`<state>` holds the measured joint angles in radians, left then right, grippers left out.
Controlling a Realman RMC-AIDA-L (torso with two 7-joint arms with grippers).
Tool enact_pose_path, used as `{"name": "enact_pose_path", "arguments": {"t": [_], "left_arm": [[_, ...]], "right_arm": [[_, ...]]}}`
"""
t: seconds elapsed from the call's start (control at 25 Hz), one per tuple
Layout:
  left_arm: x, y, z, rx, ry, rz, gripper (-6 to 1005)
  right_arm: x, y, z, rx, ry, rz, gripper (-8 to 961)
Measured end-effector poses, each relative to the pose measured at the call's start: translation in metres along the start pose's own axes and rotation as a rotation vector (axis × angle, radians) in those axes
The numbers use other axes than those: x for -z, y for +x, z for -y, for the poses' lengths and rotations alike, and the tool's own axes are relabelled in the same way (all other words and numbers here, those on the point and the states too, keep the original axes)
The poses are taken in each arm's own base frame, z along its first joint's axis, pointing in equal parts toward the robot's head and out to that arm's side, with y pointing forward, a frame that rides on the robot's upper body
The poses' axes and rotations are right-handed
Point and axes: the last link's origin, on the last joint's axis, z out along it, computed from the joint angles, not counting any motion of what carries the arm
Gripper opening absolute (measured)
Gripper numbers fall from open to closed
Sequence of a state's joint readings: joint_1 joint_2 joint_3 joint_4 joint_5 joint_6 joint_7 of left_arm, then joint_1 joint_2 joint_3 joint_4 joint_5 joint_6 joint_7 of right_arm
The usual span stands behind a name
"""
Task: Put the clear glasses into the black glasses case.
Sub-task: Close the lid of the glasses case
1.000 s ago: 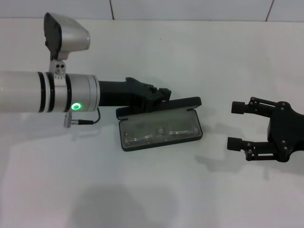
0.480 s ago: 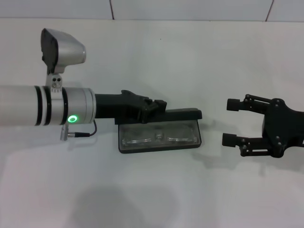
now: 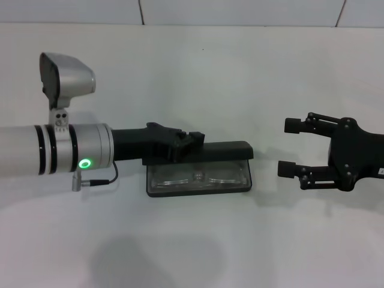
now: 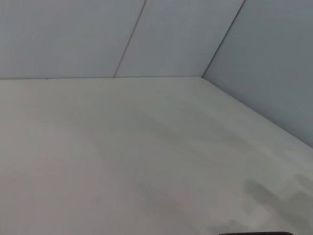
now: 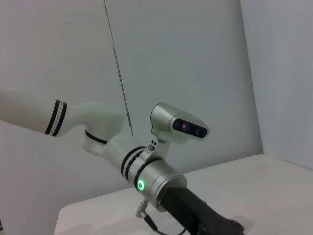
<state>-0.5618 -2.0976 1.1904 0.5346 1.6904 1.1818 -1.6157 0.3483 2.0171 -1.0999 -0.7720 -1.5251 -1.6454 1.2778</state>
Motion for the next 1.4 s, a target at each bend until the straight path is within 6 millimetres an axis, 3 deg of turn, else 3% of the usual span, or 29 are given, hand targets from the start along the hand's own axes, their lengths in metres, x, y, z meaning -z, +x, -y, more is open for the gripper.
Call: {"name": "enact_pose_path", "arguments": {"t": [0.76, 1.16, 1.4], "left_arm": [[0.004, -0.017, -0.007, -0.041, -0.032, -0.056, 43], [0.013, 0.023, -0.015, -0.123, -0.095, -0.185, 43], [0.014, 0.02, -0.019, -0.128, -0.124, -0.163, 43]], "right_arm": [[-0.001, -0.003, 0.004, 0.008, 0.012, 0.004, 871], [-0.002, -0.005, 0.005, 0.013, 0.01, 0.007, 871], [-0.002, -0.005, 0.005, 0.013, 0.01, 0.007, 871]]}}
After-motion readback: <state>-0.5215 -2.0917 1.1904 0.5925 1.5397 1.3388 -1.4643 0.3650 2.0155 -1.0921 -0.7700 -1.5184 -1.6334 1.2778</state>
